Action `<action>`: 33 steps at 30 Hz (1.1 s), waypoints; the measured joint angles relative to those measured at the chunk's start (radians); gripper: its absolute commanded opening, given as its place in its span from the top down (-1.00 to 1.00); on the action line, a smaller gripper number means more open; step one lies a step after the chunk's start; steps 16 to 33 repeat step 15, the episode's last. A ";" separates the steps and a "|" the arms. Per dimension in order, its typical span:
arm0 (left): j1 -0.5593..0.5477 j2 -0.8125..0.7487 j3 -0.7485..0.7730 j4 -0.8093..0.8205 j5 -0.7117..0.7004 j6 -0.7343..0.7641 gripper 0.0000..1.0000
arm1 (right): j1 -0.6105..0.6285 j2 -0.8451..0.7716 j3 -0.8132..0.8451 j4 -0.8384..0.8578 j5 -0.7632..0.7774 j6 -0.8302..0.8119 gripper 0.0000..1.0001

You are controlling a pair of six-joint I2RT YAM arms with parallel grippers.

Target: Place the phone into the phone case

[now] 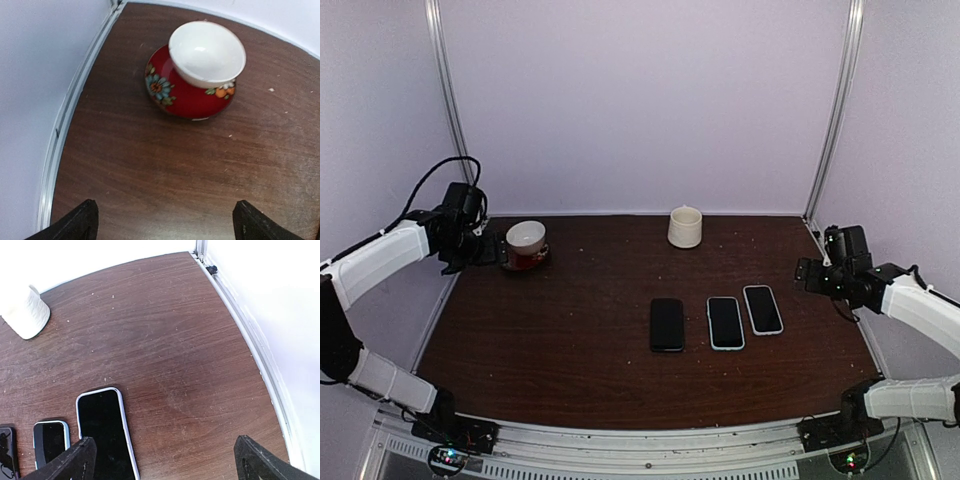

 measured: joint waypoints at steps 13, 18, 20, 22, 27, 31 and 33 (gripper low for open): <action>0.027 0.038 -0.042 -0.046 0.010 -0.047 -0.95 | -0.003 0.000 -0.087 0.148 0.018 -0.011 -0.99; 0.027 0.042 -0.042 -0.045 0.011 -0.047 -0.95 | -0.003 0.009 -0.087 0.158 0.017 -0.014 -0.99; 0.027 0.042 -0.042 -0.045 0.011 -0.047 -0.95 | -0.003 0.009 -0.087 0.158 0.017 -0.014 -0.99; 0.027 0.042 -0.042 -0.045 0.011 -0.047 -0.95 | -0.003 0.009 -0.087 0.158 0.017 -0.014 -0.99; 0.027 0.042 -0.042 -0.045 0.011 -0.047 -0.95 | -0.003 0.009 -0.087 0.158 0.017 -0.014 -0.99; 0.027 0.042 -0.042 -0.045 0.011 -0.047 -0.95 | -0.003 0.009 -0.087 0.158 0.017 -0.014 -0.99; 0.027 0.042 -0.042 -0.045 0.011 -0.047 -0.95 | -0.003 0.009 -0.087 0.158 0.017 -0.014 -0.99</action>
